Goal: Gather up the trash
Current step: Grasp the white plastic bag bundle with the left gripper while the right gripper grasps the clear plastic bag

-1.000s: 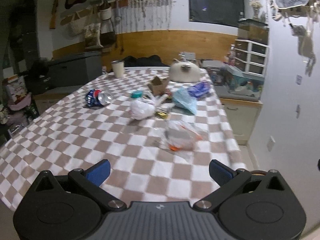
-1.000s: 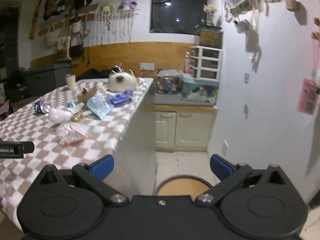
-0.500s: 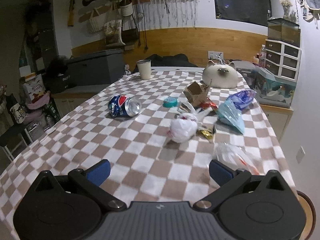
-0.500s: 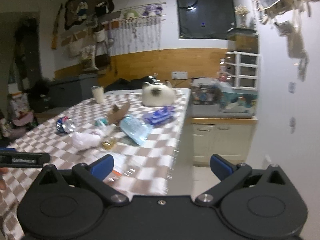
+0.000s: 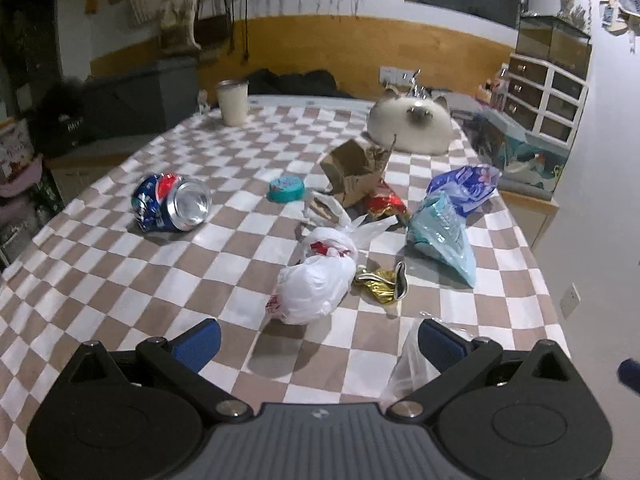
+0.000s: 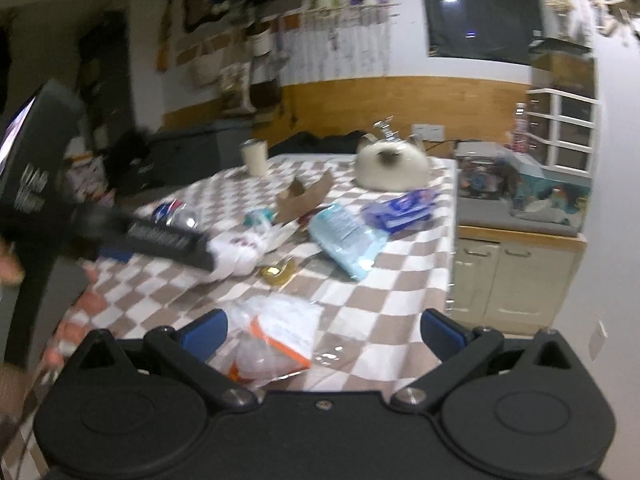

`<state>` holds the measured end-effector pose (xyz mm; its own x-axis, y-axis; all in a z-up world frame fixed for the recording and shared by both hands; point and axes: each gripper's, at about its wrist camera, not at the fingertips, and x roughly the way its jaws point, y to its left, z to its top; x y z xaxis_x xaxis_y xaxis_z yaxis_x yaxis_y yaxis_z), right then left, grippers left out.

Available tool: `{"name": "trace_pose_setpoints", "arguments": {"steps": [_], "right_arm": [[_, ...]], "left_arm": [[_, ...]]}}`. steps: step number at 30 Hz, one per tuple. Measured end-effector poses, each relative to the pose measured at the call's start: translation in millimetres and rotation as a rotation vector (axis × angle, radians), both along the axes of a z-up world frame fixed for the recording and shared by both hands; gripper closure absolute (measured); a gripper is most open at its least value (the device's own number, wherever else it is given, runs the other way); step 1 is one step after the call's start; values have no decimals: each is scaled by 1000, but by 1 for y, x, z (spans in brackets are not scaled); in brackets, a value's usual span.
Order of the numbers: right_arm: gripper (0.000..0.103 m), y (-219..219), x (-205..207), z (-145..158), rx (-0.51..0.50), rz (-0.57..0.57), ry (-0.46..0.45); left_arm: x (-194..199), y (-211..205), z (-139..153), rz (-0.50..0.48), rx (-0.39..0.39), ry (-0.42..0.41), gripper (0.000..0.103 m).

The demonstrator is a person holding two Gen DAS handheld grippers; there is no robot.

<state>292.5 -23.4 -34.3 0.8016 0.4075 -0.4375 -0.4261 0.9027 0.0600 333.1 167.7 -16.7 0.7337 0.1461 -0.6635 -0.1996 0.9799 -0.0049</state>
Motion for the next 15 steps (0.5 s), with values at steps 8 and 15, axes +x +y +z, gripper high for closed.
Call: {"name": "trace_pose_setpoints", "arguments": {"steps": [8, 15], "right_arm": [[27, 44, 16, -15, -185, 95, -31], [67, 74, 20, -33, -380, 96, -62]], "left_arm": [[29, 12, -7, -49, -16, 96, 0], [37, 18, -6, -74, 15, 38, 0]]}}
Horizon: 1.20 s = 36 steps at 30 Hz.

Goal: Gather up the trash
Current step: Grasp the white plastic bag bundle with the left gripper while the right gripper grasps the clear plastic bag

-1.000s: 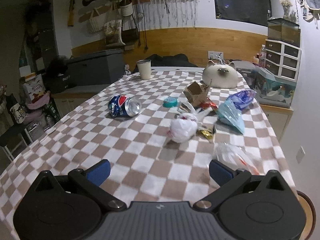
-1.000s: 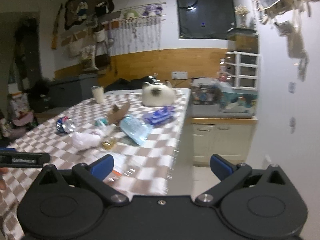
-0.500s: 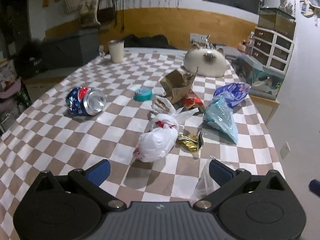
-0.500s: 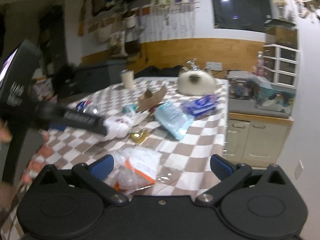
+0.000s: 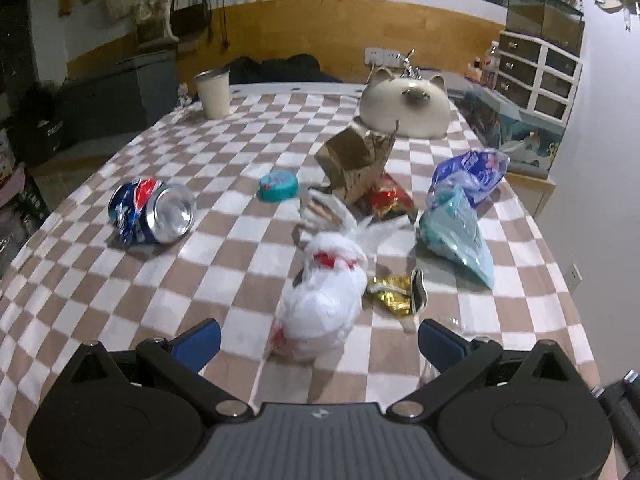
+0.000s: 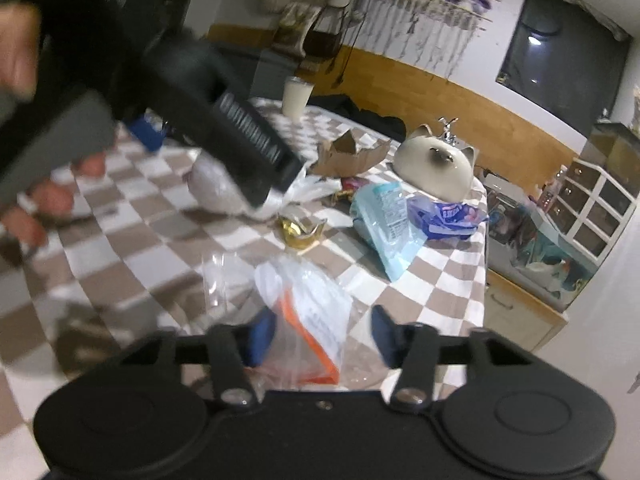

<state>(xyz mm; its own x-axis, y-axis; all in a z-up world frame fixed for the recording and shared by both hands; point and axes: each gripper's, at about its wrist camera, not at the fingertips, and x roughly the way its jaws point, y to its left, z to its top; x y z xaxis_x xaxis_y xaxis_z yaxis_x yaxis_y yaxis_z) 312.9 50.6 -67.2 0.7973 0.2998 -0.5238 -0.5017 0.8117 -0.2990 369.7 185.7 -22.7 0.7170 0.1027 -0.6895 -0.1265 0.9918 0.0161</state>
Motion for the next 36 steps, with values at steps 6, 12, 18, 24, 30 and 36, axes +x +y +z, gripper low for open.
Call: {"name": "trace_pose_setpoints", "arguments": {"steps": [6, 12, 18, 24, 30, 36], "right_arm": [[79, -11, 1, -3, 41, -32, 7], [90, -28, -3, 6, 89, -41, 7], [92, -42, -8, 14, 155, -48, 29], [93, -54, -14, 20, 208, -51, 53], [94, -66, -21, 25, 247, -61, 71], [95, -77, -33, 31, 278, -70, 72]], "left_arm": [[19, 2, 1, 11, 8, 3, 0], [41, 1, -11, 1, 27, 49, 11], [47, -1, -27, -12, -9, 83, 39], [42, -4, -30, 10, -12, 67, 65], [22, -8, -28, 3, -40, 28, 68], [-15, -13, -25, -7, -57, -19, 68]]}}
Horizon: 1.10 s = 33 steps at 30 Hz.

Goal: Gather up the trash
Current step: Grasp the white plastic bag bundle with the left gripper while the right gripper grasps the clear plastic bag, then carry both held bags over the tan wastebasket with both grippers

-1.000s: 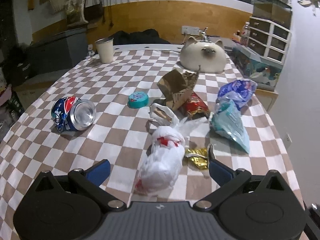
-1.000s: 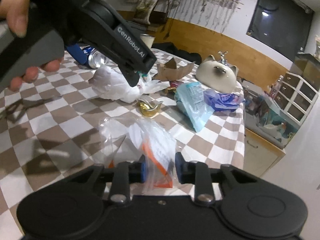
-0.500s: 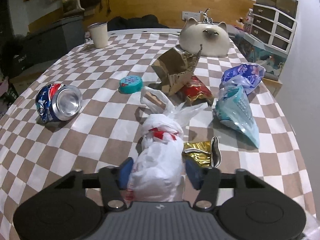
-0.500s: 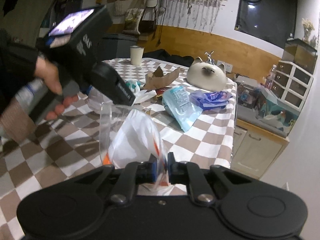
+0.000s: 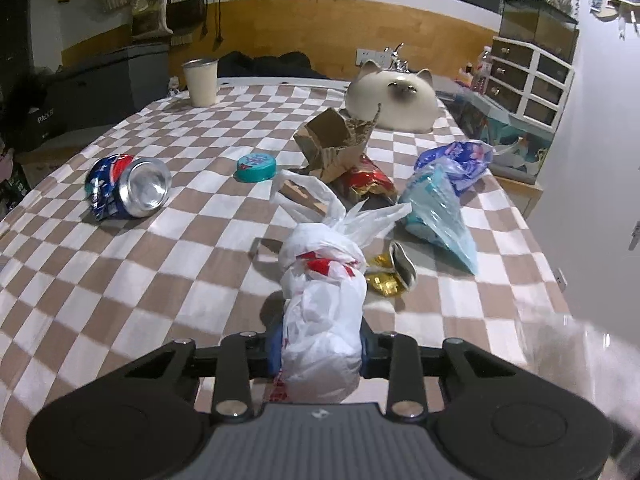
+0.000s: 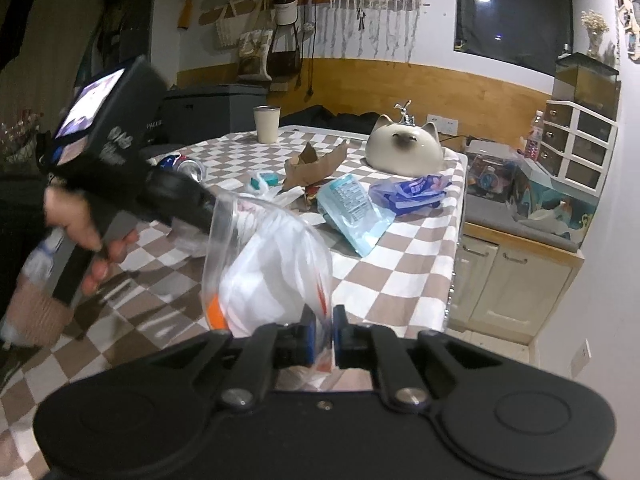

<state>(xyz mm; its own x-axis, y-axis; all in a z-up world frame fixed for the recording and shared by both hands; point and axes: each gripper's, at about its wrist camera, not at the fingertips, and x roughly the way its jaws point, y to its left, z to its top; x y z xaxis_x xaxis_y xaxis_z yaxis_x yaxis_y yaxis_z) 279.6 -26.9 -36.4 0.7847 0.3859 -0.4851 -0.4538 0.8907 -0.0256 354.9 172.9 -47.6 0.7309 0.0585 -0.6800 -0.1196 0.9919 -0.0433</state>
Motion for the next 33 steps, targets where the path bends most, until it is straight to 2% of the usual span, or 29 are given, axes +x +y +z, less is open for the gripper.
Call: {"name": "trace_pose_setpoints", "arguments": {"steps": [4, 8, 12, 21, 33], "right_arm": [[95, -8, -10, 1, 25, -2, 9], [95, -13, -20, 2, 45, 1, 15], [95, -17, -31, 2, 58, -1, 18], [95, -24, -47, 9, 72, 0, 12], [95, -59, -63, 25, 135, -51, -39]], "left_arm": [[-28, -3, -2, -20, 0, 1, 68], [-54, -7, -10, -40, 0, 36, 68], [-66, -6, -20, -10, -11, 60, 67], [-93, -8, -16, 35, -27, -7, 70], [-150, -35, 34, 25, -25, -183, 70]]}}
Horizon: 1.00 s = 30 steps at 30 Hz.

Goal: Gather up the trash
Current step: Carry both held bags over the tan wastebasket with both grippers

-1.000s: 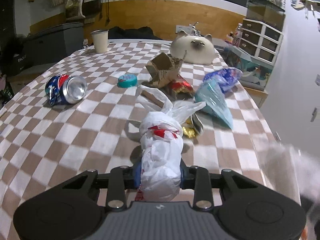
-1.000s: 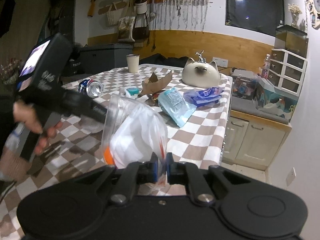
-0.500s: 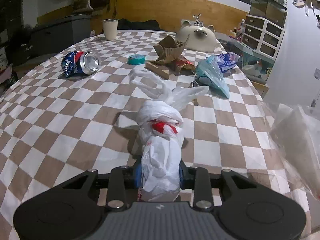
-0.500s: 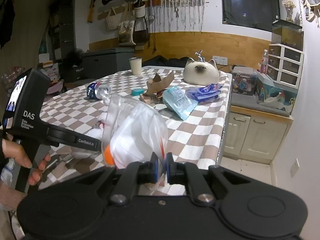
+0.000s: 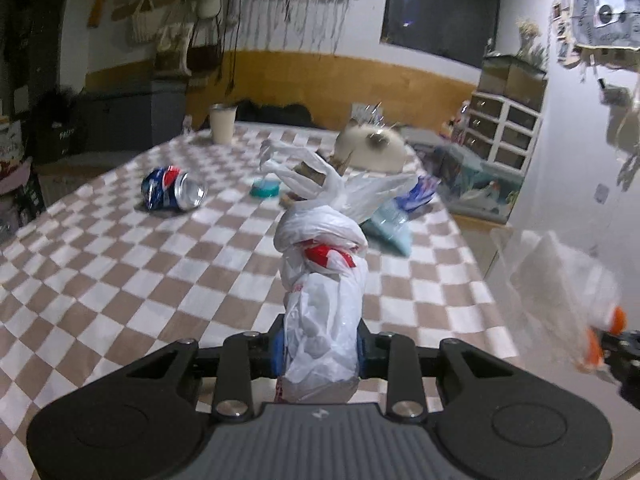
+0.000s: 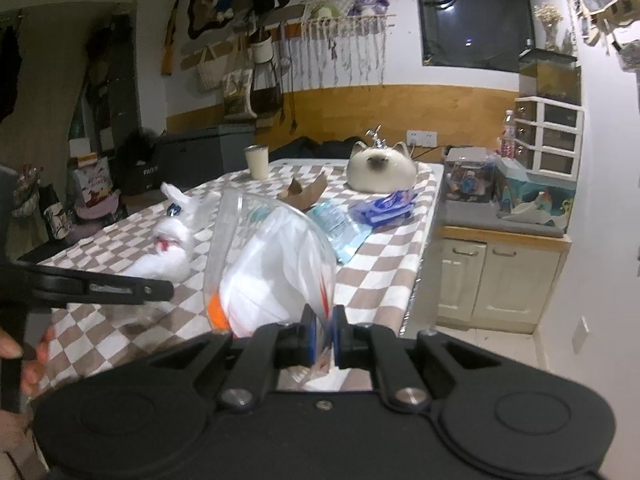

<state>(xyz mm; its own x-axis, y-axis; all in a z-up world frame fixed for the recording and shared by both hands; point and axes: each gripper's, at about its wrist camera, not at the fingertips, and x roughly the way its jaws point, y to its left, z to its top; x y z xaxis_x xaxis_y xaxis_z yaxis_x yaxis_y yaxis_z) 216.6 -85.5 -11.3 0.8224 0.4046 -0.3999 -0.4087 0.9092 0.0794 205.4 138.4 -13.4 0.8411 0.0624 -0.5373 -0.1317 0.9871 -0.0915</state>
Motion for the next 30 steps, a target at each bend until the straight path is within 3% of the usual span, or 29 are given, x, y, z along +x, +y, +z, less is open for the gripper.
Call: {"name": "trace_pose_setpoints", "arguments": {"steps": [15, 30], "right_arm": [[95, -79, -17, 5, 41, -142, -19], [95, -192, -12, -24, 46, -333, 44]], "left_arm": [[-18, -88, 12, -133, 19, -67, 70], [13, -210, -14, -312, -5, -26, 70]]}}
